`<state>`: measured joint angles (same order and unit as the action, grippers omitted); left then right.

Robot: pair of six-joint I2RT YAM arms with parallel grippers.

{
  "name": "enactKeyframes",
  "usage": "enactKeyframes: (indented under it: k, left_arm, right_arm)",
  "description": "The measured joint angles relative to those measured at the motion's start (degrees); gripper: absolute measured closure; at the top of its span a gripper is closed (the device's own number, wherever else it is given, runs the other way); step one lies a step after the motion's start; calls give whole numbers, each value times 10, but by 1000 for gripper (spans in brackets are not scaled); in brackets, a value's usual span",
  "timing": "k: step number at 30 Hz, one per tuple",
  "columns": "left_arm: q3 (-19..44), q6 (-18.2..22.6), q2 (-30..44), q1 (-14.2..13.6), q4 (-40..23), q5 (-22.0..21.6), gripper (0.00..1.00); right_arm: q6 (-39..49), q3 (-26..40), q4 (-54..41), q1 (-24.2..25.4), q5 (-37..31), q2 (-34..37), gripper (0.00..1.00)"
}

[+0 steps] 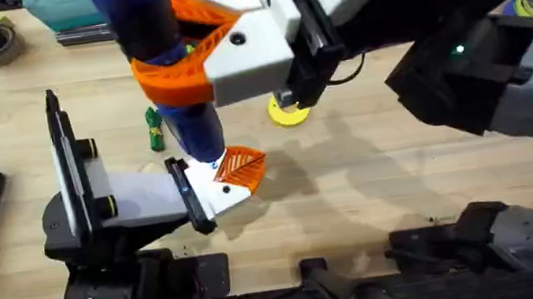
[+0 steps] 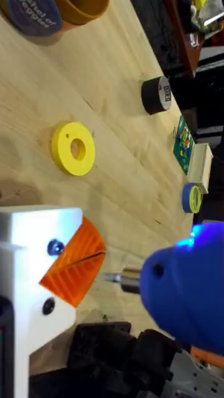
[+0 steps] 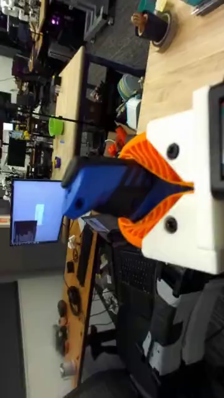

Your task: Pick up the gripper from the table and insert it into the empty holder that is missing its gripper. Then pick up a screw, insert it into the mounting hole, and use the screwdriver to tighten it. Finally, clean up the table by picking up the vegetable and placing it into the bucket.

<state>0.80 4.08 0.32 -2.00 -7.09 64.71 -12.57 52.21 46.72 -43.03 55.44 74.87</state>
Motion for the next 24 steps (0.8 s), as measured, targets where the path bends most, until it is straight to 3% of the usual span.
enactKeyframes:
  k: [24]
  left_arm:
    - [0,0,0,0,0,0,985]
  right_arm:
    - [24,-4,0,-6,0,13,978]
